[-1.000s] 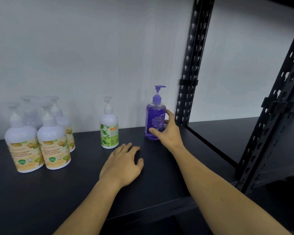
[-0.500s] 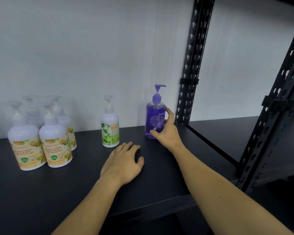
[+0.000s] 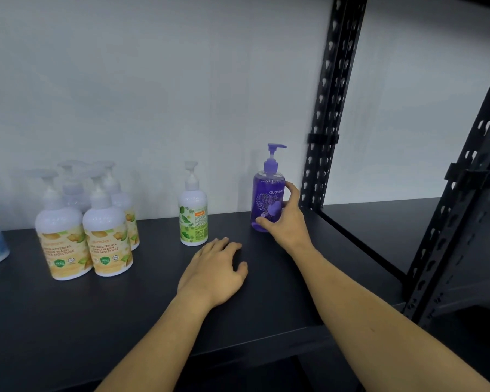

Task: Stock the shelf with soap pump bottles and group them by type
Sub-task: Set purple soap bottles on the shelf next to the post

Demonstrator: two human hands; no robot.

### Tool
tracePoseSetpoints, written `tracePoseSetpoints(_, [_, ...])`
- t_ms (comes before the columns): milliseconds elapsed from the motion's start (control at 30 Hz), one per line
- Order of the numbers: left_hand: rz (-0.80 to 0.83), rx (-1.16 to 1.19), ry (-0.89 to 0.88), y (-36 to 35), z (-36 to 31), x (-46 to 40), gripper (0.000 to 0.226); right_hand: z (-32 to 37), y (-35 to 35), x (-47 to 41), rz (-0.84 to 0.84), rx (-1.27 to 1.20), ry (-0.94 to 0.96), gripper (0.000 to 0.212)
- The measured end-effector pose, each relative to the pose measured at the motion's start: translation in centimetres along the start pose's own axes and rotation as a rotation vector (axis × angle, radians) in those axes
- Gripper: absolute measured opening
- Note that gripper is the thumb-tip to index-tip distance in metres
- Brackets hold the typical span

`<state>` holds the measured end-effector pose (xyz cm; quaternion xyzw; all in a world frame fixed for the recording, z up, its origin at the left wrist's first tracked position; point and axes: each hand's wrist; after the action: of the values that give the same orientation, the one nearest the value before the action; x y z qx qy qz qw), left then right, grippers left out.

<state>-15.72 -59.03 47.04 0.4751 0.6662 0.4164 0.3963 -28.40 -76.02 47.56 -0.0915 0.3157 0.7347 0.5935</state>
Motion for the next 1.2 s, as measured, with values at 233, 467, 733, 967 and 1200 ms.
tracePoseSetpoints(233, [-0.056,0.040,-0.033,1.6,0.3,2.5,0.045,1.5,-0.1,1.7,-0.140,0.146,0.005,0.100])
tracePoseSetpoints(467, [-0.063,0.000,0.025,3.4,4.3,6.2,0.049,6.9,-3.6,5.1,-0.106,0.251,0.325,0.075])
tracePoseSetpoints(733, [-0.065,-0.008,0.073,3.1,5.6,7.5,0.053,9.9,-8.4,5.3,0.101,0.049,0.210,0.084])
tracePoseSetpoints(967, [-0.068,-0.022,0.086,3.0,5.7,7.5,0.053,9.3,-10.3,3.5,0.164,-0.004,0.117,0.089])
tracePoseSetpoints(1200, [-0.058,-0.024,0.091,3.0,5.7,7.5,0.053,8.7,-10.2,2.7,0.223,-0.011,0.175,0.074])
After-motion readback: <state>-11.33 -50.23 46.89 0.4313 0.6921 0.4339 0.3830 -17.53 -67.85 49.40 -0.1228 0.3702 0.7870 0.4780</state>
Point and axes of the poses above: each hand's wrist, its own x-axis away from the middle knuckle, its own y-axis out of the back of the hand, z = x × y, and after that the axes turned 3 degrees about y, right-handed
